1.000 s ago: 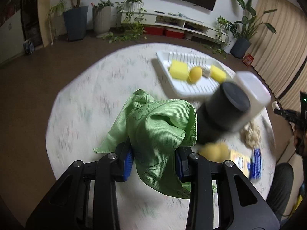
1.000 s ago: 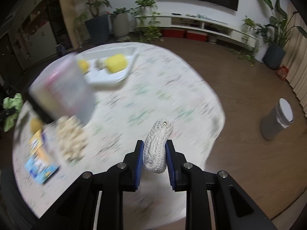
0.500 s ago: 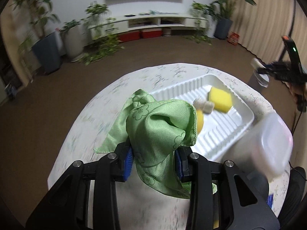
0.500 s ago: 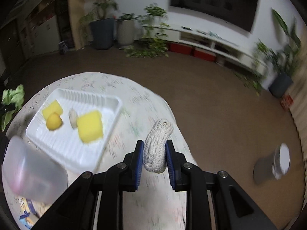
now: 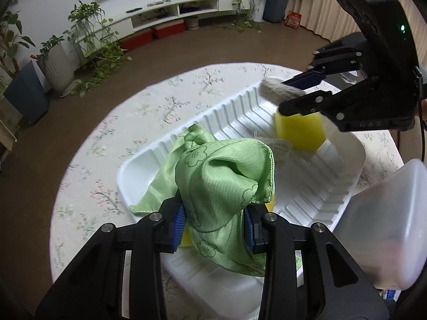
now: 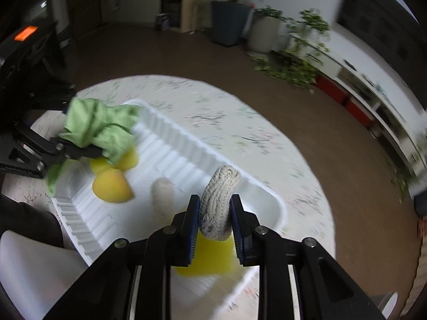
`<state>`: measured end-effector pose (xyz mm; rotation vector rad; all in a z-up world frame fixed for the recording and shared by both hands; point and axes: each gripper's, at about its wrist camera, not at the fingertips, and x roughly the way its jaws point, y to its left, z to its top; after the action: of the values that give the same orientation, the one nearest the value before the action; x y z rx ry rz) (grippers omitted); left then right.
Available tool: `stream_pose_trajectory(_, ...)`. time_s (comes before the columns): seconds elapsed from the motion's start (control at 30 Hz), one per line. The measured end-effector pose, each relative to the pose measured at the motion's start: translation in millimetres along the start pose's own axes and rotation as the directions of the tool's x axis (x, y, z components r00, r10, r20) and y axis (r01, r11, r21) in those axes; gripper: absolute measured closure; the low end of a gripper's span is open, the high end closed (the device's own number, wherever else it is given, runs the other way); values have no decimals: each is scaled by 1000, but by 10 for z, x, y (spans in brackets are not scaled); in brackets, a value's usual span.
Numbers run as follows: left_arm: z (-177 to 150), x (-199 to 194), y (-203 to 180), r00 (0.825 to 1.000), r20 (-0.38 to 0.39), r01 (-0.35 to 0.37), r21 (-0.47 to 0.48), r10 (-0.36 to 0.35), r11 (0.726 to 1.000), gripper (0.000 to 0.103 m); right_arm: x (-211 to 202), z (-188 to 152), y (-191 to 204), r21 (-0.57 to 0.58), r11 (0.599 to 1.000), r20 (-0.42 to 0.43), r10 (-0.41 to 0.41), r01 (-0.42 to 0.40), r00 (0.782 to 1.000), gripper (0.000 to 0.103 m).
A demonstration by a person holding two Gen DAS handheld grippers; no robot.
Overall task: Organize soft objects
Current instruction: 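Carry the green cloth and knitted pad into the white tray and open both tools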
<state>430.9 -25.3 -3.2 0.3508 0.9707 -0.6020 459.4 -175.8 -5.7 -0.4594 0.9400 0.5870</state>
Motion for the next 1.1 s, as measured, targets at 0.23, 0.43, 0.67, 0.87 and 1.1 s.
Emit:
stream_pose_trajectory(0.23, -20, 40, 22, 1000, 6, 9, -21, -9, 1000, 67, 262, 46, 133, -60, 998, -54, 24, -27, 998, 78)
stream_pose_trajectory(0.43, -21, 43, 32, 999, 20, -31, -33, 31, 999, 42, 392, -28, 143, -58, 998, -73, 23, -28, 997, 78)
stream_pose_trajectory(0.67, -9, 6, 42, 998, 46, -32, -47, 34, 998, 27, 309, -94, 119, -45, 999, -46, 8, -10, 999, 53)
stream_pose_trajectory(0.87, 8, -188, 137, 994, 105, -25, -87, 34, 996, 10, 148, -115, 72, -27, 1000, 5, -15, 15, 1000, 33)
stream_pose_trajectory(1.1, -66, -285, 232, 989, 124, -59, -121, 74, 991, 0, -19, -135, -65, 11, 999, 50, -46, 46, 998, 20)
